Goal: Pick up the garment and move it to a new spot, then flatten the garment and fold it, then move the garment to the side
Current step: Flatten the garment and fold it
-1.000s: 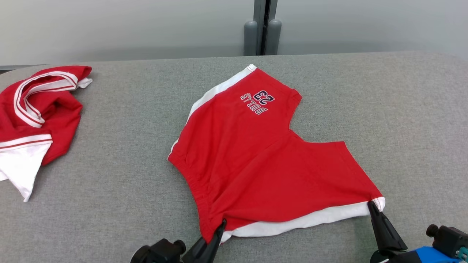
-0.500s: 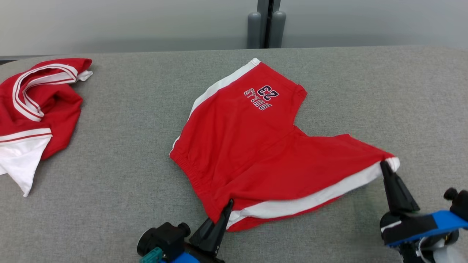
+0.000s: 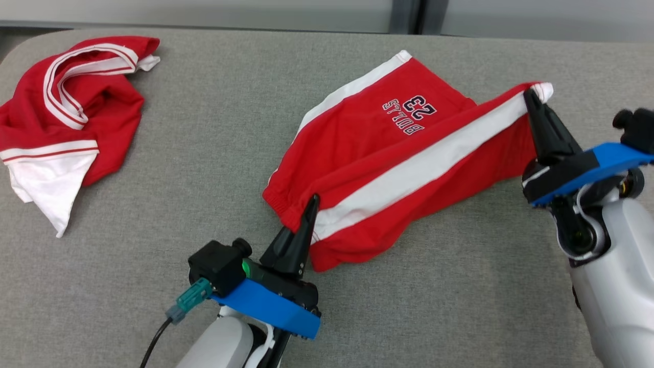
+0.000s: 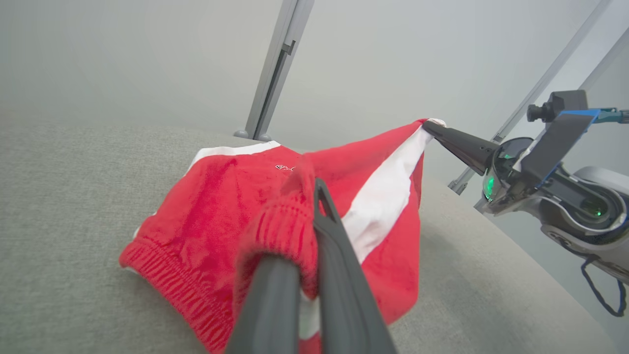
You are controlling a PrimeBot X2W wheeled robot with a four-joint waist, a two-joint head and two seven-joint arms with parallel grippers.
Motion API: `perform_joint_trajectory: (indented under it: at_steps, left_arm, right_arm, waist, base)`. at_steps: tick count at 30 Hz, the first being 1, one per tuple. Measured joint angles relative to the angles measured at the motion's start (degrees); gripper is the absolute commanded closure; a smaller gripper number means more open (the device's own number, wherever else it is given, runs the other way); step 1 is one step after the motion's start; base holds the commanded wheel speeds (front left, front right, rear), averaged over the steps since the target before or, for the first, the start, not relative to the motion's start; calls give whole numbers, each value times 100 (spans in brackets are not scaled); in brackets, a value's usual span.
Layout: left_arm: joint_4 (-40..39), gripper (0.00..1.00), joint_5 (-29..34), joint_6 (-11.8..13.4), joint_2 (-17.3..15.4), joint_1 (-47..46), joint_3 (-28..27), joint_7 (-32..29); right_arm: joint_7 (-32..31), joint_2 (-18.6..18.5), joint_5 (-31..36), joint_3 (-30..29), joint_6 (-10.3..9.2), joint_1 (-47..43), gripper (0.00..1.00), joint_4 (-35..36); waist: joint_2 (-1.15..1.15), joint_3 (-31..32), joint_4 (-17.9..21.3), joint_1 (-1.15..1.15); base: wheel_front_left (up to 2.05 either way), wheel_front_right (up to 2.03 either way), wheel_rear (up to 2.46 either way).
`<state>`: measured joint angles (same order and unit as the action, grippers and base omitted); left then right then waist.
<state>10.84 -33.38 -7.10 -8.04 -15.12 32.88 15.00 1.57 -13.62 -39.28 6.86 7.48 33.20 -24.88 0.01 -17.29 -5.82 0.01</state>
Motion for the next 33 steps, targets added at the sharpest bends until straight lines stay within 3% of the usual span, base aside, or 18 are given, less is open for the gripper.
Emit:
perform_joint_trajectory:
  at_steps: [11, 22, 23, 24, 25, 26, 27, 33]
  left_arm:
    - [402, 100, -32, -11, 305, -931, -482, 0]
    - [800, 100, -22, -11, 448, -1444, -432, 0]
    - [826, 100, -23, -11, 458, -1472, -408, 0]
    - [870, 100, -27, -11, 466, -1496, -391, 0]
    - [940, 75, -32, -11, 470, -1517, -371, 0]
    - [982, 13, -27, -12, 471, -1529, -349, 0]
    - [1014, 0, 1, -12, 474, -1535, -347, 0]
    - [1028, 0, 203, -12, 489, -1444, -354, 0]
  right_arm:
    - [-88, 71, 386, 265, 0, 2079, 100, -1874]
    - [33, 60, 705, 559, 1, 3266, 100, -3426]
    - [59, 63, 726, 575, 1, 3316, 86, -3529]
    - [96, 66, 740, 595, 1, 3363, 56, -3608]
    - [103, 73, 739, 619, 1, 3400, 0, -3691]
    - [107, 78, 739, 654, 1, 3428, 0, -3757]
    - [138, 84, 737, 689, 0, 3437, 0, -3810]
    - [266, 0, 721, 1069, 0, 3322, 0, -3990]
  waist:
    - [1, -735, -399, 1]
    - [1, -1123, -834, 0]
    - [1, -1142, -857, 0]
    - [1, -1158, -876, 0]
    - [1, -1169, -889, 0]
    - [1, -1173, -897, 0]
    - [1, -1166, -901, 0]
    - [-1, -950, -885, -2]
  base:
    - [0, 0, 0]
    - [0, 0, 0]
    - [0, 0, 0]
    - [0, 0, 0]
    - [0, 0, 0]
    - [0, 0, 0]
    - [0, 0, 0]
    - [0, 0, 0]
